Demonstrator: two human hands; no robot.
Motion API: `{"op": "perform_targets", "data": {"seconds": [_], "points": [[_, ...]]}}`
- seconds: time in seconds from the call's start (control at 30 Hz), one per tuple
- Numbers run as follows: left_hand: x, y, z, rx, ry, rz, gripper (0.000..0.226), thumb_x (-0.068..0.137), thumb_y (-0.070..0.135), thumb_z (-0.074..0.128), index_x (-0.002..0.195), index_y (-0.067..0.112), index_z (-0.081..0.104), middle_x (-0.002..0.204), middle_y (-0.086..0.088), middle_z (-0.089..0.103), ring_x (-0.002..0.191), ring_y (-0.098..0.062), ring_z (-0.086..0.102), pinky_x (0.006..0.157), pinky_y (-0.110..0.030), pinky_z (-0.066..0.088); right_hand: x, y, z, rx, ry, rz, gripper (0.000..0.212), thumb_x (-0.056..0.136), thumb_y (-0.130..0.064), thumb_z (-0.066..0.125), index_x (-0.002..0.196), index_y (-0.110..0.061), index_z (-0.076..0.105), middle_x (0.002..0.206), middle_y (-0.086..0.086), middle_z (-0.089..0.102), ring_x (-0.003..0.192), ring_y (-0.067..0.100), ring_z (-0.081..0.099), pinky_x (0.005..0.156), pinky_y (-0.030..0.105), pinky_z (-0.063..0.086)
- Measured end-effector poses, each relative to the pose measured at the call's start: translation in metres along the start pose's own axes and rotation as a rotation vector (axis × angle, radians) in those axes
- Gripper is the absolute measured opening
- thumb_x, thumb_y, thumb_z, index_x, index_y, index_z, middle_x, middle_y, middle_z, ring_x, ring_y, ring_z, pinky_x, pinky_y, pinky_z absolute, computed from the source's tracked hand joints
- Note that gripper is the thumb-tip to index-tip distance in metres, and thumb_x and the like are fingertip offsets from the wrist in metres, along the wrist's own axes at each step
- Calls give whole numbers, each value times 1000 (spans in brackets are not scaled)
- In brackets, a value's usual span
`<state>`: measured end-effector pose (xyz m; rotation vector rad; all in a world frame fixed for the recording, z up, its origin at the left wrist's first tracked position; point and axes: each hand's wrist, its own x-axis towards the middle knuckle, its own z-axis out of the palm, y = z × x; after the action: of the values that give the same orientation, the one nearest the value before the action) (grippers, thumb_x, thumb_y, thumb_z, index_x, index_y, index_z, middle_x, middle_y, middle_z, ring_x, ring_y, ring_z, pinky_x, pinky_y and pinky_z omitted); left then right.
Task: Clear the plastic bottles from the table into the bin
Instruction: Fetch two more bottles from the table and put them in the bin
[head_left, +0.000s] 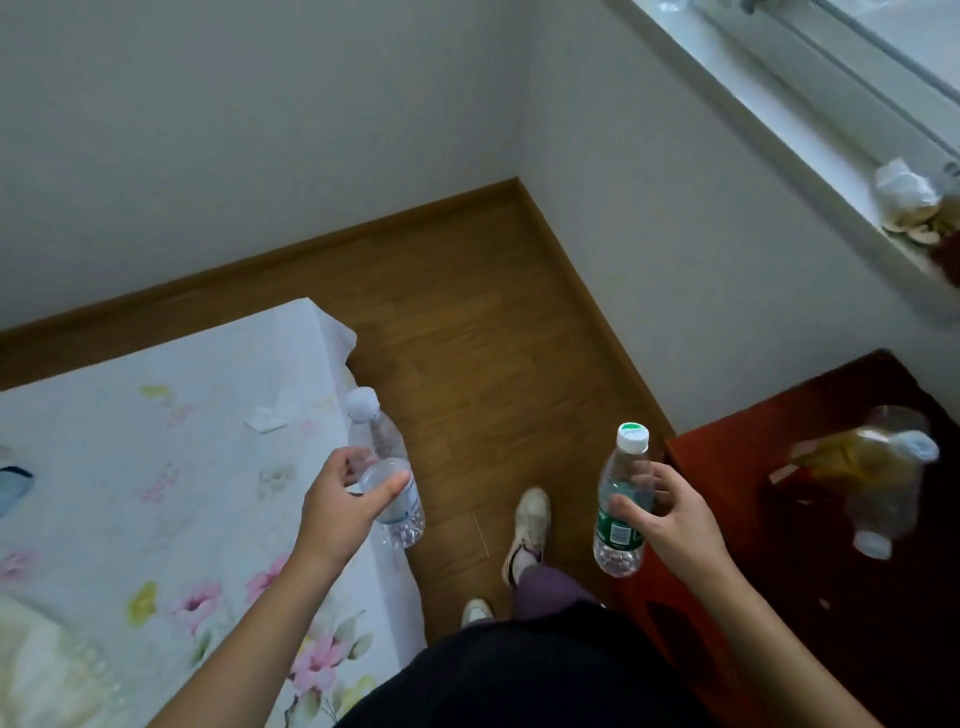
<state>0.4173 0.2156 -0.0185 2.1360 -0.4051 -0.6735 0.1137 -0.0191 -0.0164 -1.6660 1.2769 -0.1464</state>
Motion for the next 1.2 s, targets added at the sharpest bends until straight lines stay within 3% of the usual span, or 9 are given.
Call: {"op": "perform_targets", "data": {"seconds": [0.17, 0.37, 0.43, 0.57, 0.67, 0.9, 1.0, 1.1, 1.2], "points": [[77, 30, -11, 32, 82, -29, 58, 75, 54, 82, 122, 33, 56, 116, 14, 62, 105, -10, 59, 71, -16, 48, 91, -49, 12, -1, -67, -32, 57, 77, -42, 81, 127, -28, 59, 117, -12, 66, 115, 13, 58, 92, 36, 51], [149, 47, -25, 0, 227, -135, 55, 75, 48, 84, 120, 30, 58, 118, 7, 65, 109, -18, 62, 81, -30, 56, 214, -136, 33, 15, -195, -114, 62, 77, -44, 80, 132, -27, 56, 124, -10, 65, 116, 12, 59, 88, 27, 50], [172, 52, -31, -24, 281, -158, 54, 74, 47, 85, 118, 29, 58, 117, 4, 66, 108, -19, 63, 77, -25, 54, 252, -173, 41, 8, -252, -170, 60, 77, -44, 80, 130, -28, 57, 123, -11, 65, 116, 12, 59, 86, 26, 50], [209, 55, -50, -102, 401, -234, 53, 72, 44, 88, 114, 26, 62, 111, 8, 68, 105, -16, 64, 74, -20, 47, 313, -250, 61, -5, -350, -263, 54, 78, -40, 80, 125, -30, 57, 120, -14, 65, 114, 11, 60, 94, 37, 56], [236, 52, -63, -155, 465, -286, 52, 69, 45, 89, 111, 29, 62, 107, 17, 68, 103, -10, 65, 75, -22, 46, 355, -302, 81, -23, -407, -333, 54, 78, -42, 80, 126, -28, 57, 121, -12, 66, 115, 11, 61, 93, 36, 56], [333, 44, -94, -237, 506, -374, 52, 69, 52, 87, 110, 31, 61, 112, 11, 68, 104, -14, 65, 75, -24, 50, 449, -389, 141, -111, -466, -356, 61, 77, -45, 80, 129, -25, 55, 124, -8, 65, 116, 13, 60, 96, 42, 56], [393, 54, -112, -253, 480, -367, 50, 71, 49, 87, 110, 31, 61, 111, 10, 67, 107, -15, 64, 78, -26, 51, 483, -413, 158, -132, -435, -352, 61, 77, -44, 79, 129, -24, 56, 122, -8, 66, 114, 13, 62, 92, 37, 57], [458, 74, -137, -244, 437, -329, 44, 72, 46, 87, 105, 34, 61, 109, 18, 65, 106, -12, 64, 73, -20, 48, 515, -436, 167, -137, -374, -352, 59, 77, -41, 79, 128, -22, 57, 117, -12, 65, 111, 10, 63, 79, 20, 53], [521, 97, -164, -237, 412, -279, 52, 70, 47, 88, 113, 31, 63, 112, 13, 69, 106, -9, 65, 73, -20, 49, 552, -463, 173, -159, -349, -336, 57, 79, -38, 79, 129, -21, 57, 117, -11, 65, 108, 8, 62, 72, 15, 48]]}}
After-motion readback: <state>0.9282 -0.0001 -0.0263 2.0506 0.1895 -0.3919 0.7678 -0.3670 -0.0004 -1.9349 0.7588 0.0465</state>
